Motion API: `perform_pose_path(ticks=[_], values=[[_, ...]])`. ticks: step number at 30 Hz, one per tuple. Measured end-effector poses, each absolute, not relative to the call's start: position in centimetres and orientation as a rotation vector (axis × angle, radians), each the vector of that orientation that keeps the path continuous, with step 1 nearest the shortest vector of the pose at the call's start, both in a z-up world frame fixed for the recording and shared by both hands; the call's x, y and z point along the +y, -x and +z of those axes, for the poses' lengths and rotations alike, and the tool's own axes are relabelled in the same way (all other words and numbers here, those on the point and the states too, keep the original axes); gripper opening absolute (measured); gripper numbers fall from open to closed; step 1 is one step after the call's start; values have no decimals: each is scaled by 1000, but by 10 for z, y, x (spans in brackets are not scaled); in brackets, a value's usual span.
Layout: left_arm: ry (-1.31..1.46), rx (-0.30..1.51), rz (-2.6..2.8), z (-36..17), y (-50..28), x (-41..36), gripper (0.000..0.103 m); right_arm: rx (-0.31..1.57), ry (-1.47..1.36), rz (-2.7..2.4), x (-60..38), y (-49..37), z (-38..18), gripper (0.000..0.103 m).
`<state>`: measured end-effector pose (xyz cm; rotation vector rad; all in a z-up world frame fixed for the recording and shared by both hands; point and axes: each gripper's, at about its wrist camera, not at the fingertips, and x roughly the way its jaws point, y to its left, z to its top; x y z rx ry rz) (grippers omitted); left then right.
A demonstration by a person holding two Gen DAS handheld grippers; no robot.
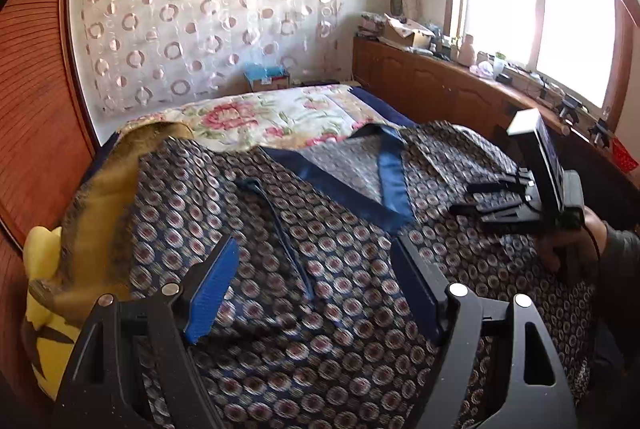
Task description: Fold small clothes
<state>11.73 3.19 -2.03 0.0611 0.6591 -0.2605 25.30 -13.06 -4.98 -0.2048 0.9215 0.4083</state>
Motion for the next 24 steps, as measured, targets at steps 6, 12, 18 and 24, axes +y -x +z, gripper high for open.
perform_pose_path(ticks=[6,12,18,24], values=[[-68,685,-282,-35,-111,15,79,921,206,409,-131,-253,-50,60],[-63,699,-301,-40,-106,7,79,921,206,412,-131,-253,-50,60],[-61,701,-314,-44,-102,1,79,911,185,429,-137,-245,-46,60],[-61,717,-323,-52,-100,-4,79,846,123,387,-183,-227,-21,60]])
